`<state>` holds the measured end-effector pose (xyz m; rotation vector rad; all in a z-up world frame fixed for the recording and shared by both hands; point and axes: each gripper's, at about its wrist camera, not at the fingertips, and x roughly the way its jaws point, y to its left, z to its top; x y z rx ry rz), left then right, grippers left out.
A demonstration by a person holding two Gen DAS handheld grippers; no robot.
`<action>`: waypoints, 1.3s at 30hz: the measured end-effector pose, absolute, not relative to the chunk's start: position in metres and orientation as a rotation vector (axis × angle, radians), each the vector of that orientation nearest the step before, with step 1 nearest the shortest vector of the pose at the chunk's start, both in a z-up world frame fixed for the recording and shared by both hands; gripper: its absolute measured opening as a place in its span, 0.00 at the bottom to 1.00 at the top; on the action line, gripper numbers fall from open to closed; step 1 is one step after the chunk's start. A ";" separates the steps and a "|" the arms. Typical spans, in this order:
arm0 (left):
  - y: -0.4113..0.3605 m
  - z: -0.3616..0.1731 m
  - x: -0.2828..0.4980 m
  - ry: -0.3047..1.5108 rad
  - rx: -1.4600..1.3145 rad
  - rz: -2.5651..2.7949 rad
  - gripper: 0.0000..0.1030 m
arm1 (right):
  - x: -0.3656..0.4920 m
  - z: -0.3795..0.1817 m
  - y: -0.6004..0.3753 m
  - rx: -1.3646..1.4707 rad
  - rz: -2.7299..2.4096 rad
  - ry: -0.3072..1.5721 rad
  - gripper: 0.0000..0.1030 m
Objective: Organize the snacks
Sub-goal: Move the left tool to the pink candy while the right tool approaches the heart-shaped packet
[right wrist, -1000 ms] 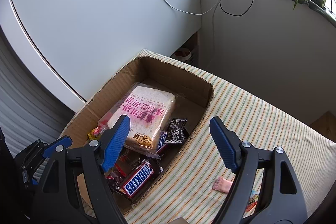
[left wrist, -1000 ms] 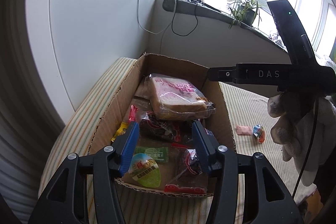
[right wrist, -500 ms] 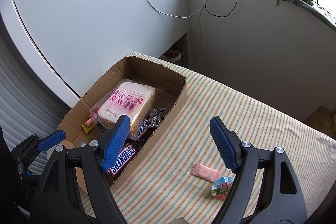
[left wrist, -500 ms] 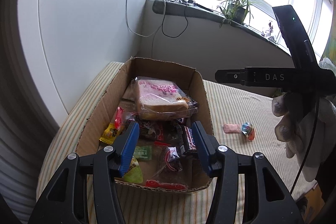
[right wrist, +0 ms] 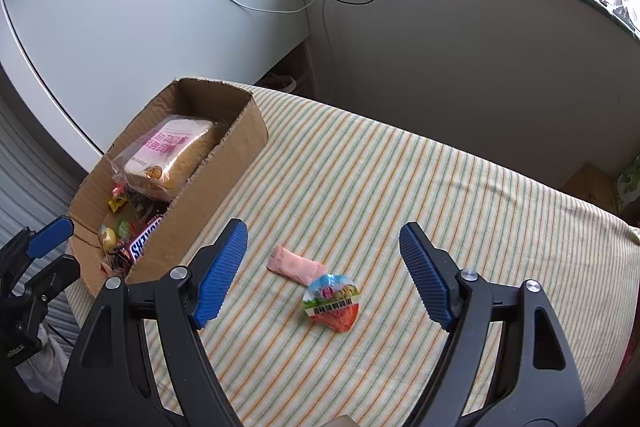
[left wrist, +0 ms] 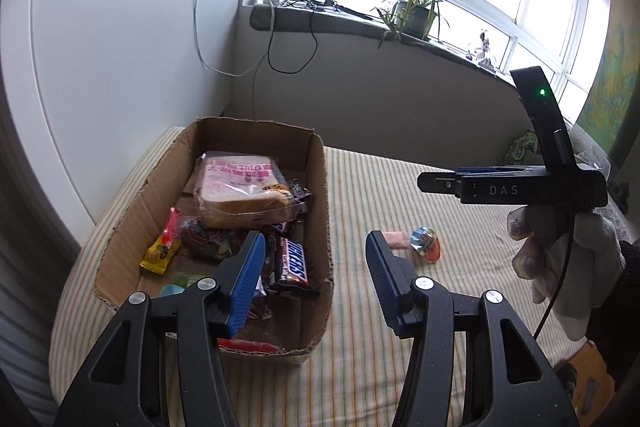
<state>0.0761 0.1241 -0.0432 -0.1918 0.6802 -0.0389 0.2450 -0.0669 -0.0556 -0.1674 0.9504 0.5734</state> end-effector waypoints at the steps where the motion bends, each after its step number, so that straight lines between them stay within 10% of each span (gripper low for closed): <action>1: 0.121 -0.043 0.076 0.682 -0.188 -0.046 0.50 | 0.244 -0.059 -0.070 -0.173 0.571 0.954 0.79; 22: 0.064 -0.060 0.077 0.758 -0.137 -0.159 0.50 | 0.224 -0.120 -0.071 -0.341 0.580 0.982 0.78; 39: 0.031 -0.093 0.117 0.873 -0.205 -0.222 0.43 | 0.248 -0.127 -0.095 -0.326 0.579 0.997 0.46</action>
